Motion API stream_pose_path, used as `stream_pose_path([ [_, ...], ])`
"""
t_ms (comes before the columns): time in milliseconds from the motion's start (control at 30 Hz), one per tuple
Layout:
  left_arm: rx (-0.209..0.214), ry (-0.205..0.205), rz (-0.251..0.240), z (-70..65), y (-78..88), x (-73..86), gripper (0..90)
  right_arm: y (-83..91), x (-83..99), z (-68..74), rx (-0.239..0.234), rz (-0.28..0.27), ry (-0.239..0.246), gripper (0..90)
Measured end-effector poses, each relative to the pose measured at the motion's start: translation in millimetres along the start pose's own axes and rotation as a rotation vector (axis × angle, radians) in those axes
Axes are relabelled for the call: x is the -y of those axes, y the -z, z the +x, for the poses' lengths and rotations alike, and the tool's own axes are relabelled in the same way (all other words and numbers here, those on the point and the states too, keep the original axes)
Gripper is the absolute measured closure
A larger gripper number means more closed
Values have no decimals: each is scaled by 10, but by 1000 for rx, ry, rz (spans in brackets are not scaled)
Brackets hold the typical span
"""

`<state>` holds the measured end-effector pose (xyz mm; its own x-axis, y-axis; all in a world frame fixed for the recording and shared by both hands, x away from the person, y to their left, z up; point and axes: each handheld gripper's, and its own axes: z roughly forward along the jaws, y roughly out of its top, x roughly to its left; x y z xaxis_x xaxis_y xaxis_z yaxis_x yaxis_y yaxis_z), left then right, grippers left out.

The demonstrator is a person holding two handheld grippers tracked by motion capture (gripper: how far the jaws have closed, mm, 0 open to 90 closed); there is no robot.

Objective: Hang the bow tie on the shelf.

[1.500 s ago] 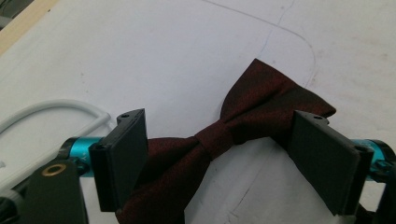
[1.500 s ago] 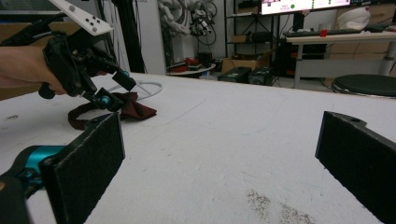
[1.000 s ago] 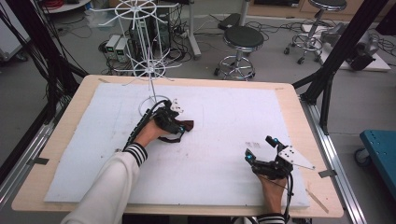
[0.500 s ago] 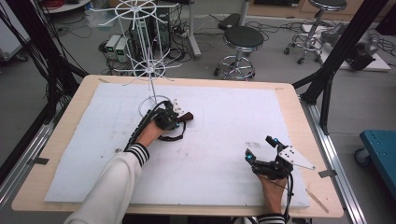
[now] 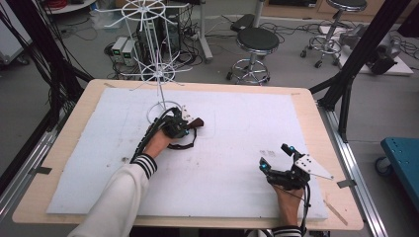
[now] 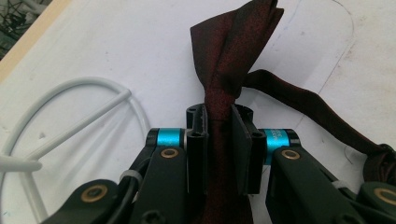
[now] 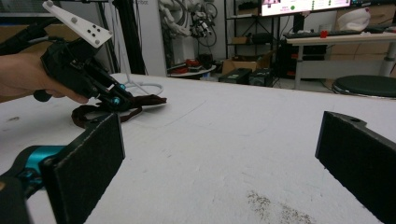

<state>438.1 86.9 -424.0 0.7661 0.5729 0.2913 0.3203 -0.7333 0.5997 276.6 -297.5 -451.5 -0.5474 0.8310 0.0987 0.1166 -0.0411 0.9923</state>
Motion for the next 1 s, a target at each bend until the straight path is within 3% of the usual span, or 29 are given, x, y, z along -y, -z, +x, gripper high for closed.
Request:
stream_pose_path([
  [233, 2, 16, -23, -28, 70, -28, 769, 1, 0, -2, -1, 1, 1, 6],
  [267, 3, 3, -13, -22, 84, -32, 769, 0, 0, 0, 0, 0, 1, 6],
  [333, 4, 21, -31, -38, 98, -32, 769, 1, 0, -1, -2, 2, 1, 6],
  [1000, -2, 15, -138, -171, 501, 7, 768, -1, -1, 3, 1, 3, 6, 6],
])
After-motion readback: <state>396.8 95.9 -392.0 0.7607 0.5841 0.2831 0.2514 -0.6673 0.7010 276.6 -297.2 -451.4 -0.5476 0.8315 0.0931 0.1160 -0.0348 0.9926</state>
